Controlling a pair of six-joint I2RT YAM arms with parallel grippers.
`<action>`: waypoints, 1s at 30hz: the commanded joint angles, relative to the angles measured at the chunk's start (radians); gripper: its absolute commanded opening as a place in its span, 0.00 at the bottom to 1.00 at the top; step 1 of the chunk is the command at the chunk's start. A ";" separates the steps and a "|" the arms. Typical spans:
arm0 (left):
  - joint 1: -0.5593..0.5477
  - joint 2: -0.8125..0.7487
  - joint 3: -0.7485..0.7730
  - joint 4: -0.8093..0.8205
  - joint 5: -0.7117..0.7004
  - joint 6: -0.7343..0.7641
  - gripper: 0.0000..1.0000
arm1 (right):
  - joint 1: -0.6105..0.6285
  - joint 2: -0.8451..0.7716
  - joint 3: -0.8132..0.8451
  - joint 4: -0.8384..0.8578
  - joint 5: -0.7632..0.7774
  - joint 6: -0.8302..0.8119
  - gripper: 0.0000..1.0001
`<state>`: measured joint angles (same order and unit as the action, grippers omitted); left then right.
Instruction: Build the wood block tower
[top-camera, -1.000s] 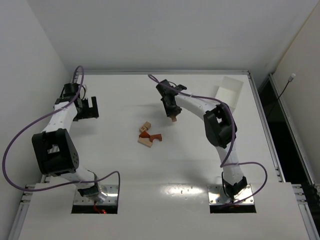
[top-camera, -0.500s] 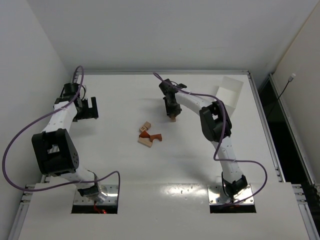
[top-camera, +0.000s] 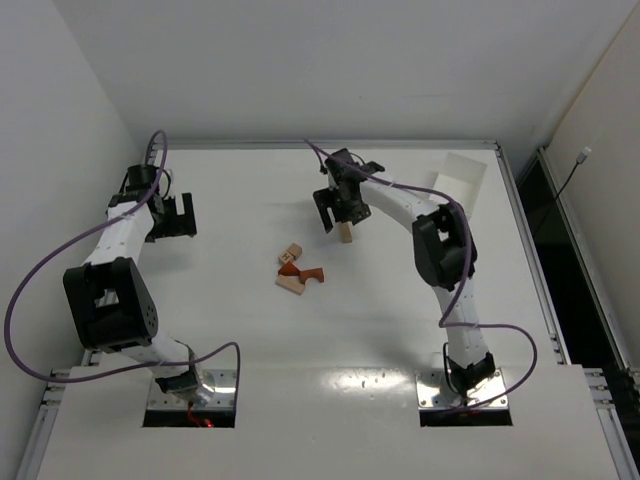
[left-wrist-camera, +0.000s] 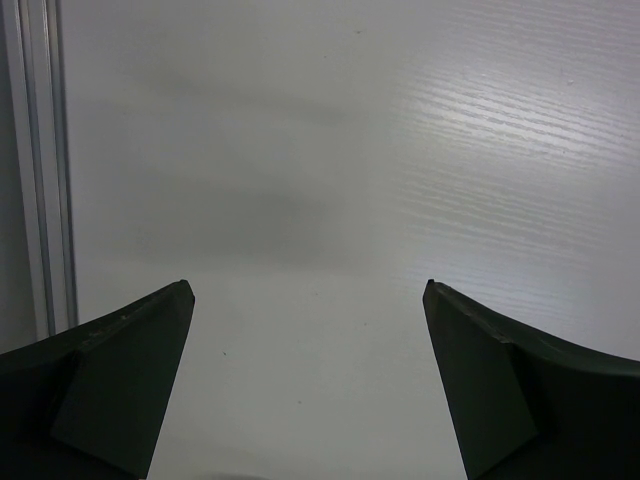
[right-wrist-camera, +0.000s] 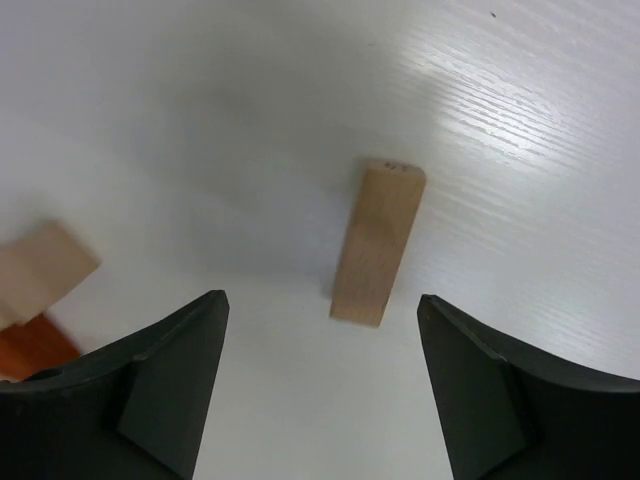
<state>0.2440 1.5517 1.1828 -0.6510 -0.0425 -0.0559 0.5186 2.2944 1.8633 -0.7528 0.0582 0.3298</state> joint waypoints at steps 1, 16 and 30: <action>0.014 -0.027 0.006 0.010 0.016 0.024 0.99 | 0.000 -0.216 -0.039 0.095 -0.150 -0.150 0.75; 0.014 -0.093 -0.095 0.070 0.035 0.065 0.99 | 0.213 -0.540 -0.297 -0.071 -0.687 -0.785 0.52; 0.023 -0.189 -0.164 0.070 0.015 0.117 0.99 | 0.389 -0.325 -0.294 0.092 -0.486 -0.672 0.53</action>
<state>0.2501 1.4017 1.0302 -0.6006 -0.0227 0.0406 0.9005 1.9244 1.5318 -0.7273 -0.4747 -0.3691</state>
